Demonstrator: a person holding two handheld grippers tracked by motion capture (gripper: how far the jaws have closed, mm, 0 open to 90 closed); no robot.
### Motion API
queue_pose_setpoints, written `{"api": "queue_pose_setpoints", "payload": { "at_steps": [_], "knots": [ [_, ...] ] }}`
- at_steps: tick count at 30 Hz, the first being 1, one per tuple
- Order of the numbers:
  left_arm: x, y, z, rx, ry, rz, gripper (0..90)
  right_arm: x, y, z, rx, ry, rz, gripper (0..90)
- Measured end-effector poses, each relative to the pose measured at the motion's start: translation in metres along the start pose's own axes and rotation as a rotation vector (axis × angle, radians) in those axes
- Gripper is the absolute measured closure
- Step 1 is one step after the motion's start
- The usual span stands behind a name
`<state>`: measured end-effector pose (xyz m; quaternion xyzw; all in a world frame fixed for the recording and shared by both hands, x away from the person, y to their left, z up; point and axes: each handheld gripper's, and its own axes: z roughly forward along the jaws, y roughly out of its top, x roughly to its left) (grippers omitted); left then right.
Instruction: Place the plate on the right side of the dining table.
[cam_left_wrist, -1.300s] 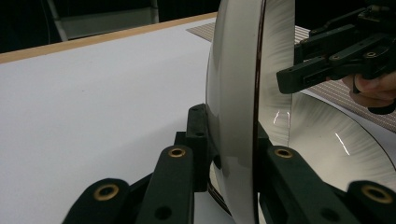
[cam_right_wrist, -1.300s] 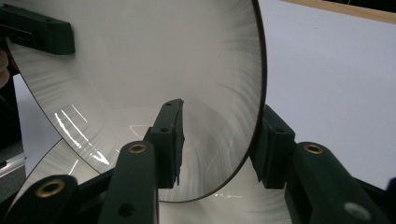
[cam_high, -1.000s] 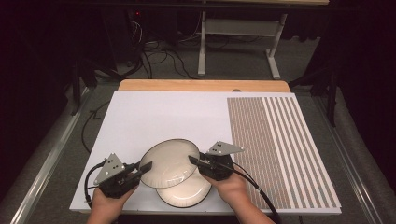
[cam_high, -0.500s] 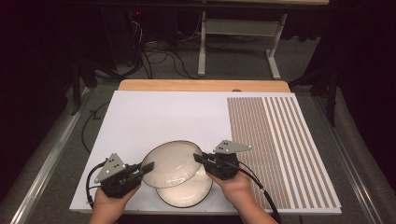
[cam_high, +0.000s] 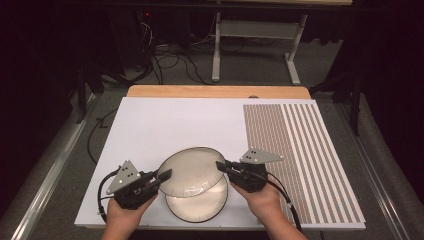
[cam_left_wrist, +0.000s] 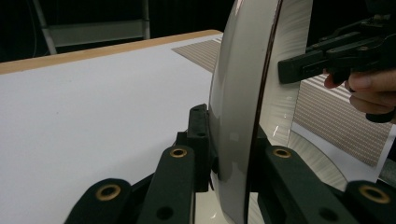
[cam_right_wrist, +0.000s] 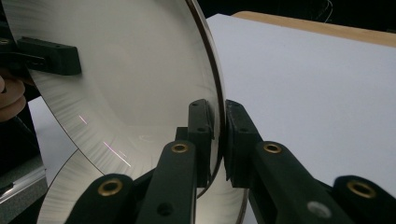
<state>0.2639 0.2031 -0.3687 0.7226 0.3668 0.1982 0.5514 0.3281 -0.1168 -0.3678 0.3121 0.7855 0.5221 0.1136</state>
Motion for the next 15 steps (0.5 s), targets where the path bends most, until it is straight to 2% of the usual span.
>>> {"api": "queue_pose_setpoints", "payload": {
  "at_steps": [4,8,14,15],
  "knots": [
    [-0.003,0.006,0.008,-0.004,-0.025,-0.012,79.3,-0.004,0.004,-0.010,-0.008,-0.011,-0.002,85.0],
    [-0.007,0.012,0.015,-0.004,-0.041,-0.017,79.5,-0.009,0.006,-0.024,-0.015,-0.043,-0.002,84.9],
    [-0.017,0.023,0.027,-0.002,-0.067,-0.007,79.3,-0.017,0.007,-0.041,-0.033,-0.054,-0.010,85.4],
    [-0.020,0.026,0.031,0.000,-0.076,0.001,79.3,-0.019,0.007,-0.048,-0.040,-0.057,-0.006,85.6]
  ]
}}
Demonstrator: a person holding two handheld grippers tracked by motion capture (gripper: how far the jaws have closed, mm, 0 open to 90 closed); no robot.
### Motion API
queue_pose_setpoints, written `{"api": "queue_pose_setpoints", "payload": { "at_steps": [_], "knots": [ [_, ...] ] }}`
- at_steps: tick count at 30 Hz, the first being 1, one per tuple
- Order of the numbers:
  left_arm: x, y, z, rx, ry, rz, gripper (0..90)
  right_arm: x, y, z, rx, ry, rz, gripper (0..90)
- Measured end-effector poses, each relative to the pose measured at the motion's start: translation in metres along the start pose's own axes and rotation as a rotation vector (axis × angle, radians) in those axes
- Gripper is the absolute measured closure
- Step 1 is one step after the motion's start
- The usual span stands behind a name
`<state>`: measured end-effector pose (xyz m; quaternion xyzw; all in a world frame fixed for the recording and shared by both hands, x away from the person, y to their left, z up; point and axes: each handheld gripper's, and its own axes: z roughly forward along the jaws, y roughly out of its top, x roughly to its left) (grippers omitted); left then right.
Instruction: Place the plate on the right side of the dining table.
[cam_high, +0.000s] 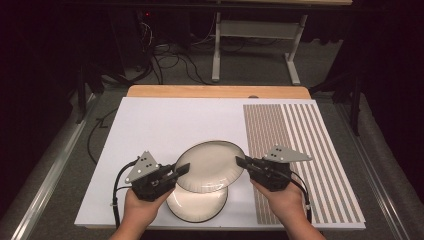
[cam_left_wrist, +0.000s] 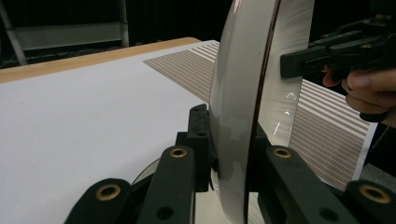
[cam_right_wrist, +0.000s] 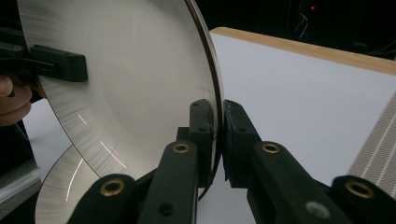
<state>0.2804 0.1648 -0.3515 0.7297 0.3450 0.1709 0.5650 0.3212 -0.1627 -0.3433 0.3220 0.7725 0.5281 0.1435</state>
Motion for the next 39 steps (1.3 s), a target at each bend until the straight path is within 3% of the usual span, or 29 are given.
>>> {"api": "queue_pose_setpoints", "payload": {
  "at_steps": [11,14,27,39],
  "knots": [
    [-0.016,0.016,0.023,0.005,-0.027,0.025,79.2,-0.018,-0.001,-0.029,-0.044,-0.025,0.010,85.8],
    [-0.022,0.021,0.037,0.012,-0.044,0.034,79.2,-0.025,-0.003,-0.039,-0.055,-0.039,0.017,85.9],
    [-0.039,0.037,0.080,0.036,-0.100,0.019,78.8,-0.053,-0.009,-0.073,-0.073,-0.100,0.031,86.2],
    [-0.054,0.054,0.127,0.094,-0.136,0.017,78.8,-0.089,-0.022,-0.101,-0.091,-0.166,0.102,85.9]
  ]
}}
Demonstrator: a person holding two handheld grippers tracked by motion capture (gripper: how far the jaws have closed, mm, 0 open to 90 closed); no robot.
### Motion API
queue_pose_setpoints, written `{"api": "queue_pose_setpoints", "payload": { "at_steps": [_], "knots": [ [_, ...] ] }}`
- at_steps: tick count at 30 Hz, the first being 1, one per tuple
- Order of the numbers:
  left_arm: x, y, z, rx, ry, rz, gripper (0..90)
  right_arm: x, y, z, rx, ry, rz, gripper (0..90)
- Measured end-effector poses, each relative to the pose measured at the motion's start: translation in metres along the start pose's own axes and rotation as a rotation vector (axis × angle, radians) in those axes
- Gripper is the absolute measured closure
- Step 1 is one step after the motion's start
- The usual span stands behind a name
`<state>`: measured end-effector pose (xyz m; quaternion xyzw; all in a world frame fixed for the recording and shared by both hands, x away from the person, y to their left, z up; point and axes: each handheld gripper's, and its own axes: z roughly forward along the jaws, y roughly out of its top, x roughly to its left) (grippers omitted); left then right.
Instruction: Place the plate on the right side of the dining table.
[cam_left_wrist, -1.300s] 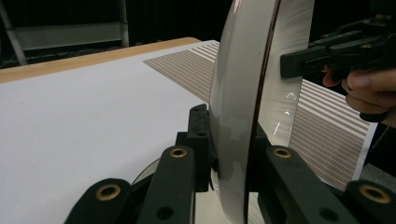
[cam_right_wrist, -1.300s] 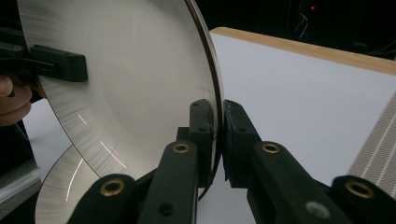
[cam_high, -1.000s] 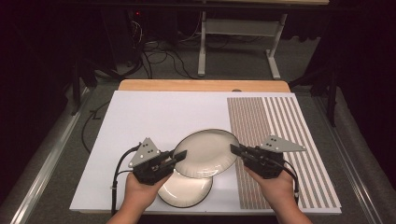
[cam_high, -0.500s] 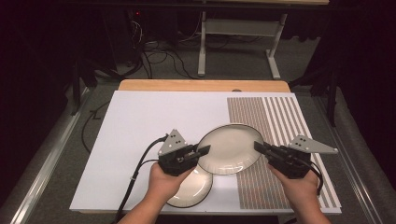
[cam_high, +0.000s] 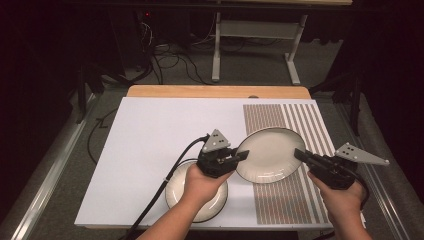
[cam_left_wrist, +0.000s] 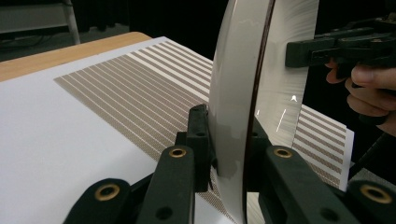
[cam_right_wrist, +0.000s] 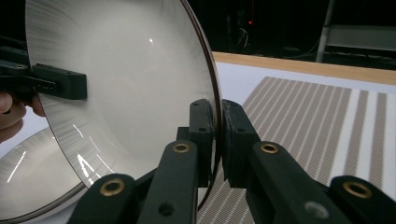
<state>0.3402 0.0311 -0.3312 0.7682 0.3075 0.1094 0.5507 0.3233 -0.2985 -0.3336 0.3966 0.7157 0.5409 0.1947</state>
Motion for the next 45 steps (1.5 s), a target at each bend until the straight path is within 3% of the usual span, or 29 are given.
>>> {"api": "queue_pose_setpoints", "payload": {
  "at_steps": [13,23,28,36,39,45],
  "knots": [
    [-0.013,0.016,0.039,0.097,-0.009,0.028,78.4,-0.027,-0.010,-0.017,-0.010,-0.060,0.036,85.5],
    [-0.013,0.022,0.068,0.127,-0.026,0.002,77.0,-0.044,-0.014,-0.028,-0.014,-0.100,0.049,86.1],
    [-0.014,0.026,0.079,0.138,-0.019,0.016,76.2,-0.053,-0.017,-0.030,-0.012,-0.116,0.062,86.3],
    [-0.010,0.024,0.105,0.171,-0.004,0.003,74.6,-0.068,-0.025,-0.028,0.009,-0.143,0.098,86.4],
    [-0.004,0.019,0.118,0.191,0.008,-0.033,73.3,-0.074,-0.030,-0.022,0.034,-0.163,0.102,86.8],
    [0.001,0.011,0.131,0.214,0.015,-0.064,72.2,-0.080,-0.037,-0.017,0.070,-0.171,0.116,86.9]
  ]
}}
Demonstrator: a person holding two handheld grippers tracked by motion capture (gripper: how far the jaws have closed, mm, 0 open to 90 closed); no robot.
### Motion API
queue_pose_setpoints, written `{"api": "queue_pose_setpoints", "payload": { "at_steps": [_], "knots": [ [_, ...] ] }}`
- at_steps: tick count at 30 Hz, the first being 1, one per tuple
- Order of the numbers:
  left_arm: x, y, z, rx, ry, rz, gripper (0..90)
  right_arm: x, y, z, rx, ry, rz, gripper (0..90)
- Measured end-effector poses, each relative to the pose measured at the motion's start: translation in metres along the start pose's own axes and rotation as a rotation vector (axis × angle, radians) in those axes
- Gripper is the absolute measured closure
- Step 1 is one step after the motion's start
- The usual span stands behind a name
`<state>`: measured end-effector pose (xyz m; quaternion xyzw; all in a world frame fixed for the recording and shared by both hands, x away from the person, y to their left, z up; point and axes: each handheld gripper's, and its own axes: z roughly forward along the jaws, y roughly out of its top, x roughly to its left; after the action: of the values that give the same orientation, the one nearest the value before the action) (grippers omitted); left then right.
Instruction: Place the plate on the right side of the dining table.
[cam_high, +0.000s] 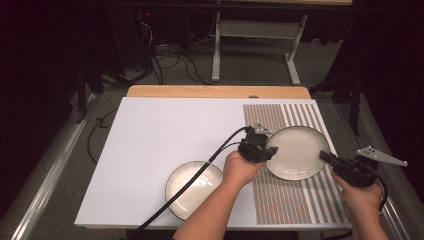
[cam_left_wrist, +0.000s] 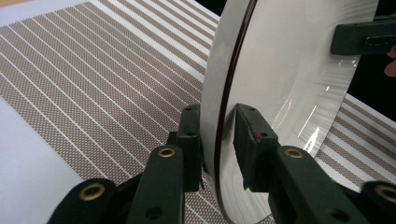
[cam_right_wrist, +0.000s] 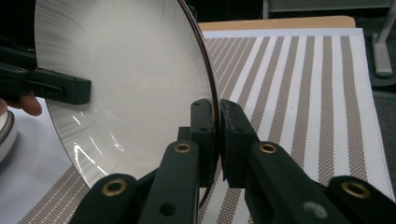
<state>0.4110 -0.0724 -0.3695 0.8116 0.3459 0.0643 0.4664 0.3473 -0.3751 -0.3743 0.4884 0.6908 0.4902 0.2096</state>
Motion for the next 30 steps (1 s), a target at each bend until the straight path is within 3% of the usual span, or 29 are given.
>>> {"api": "queue_pose_setpoints", "payload": {
  "at_steps": [6,21,30],
  "knots": [
    [-0.001,-0.004,0.011,0.014,0.000,-0.022,71.9,-0.005,-0.004,0.002,0.013,-0.022,0.002,86.6],
    [-0.003,-0.007,0.019,0.047,0.022,-0.014,71.7,-0.008,-0.009,0.006,0.034,-0.054,-0.007,86.2],
    [-0.003,-0.007,0.025,0.053,0.060,-0.022,69.7,-0.010,-0.010,0.007,0.033,-0.051,0.000,86.6]
  ]
}}
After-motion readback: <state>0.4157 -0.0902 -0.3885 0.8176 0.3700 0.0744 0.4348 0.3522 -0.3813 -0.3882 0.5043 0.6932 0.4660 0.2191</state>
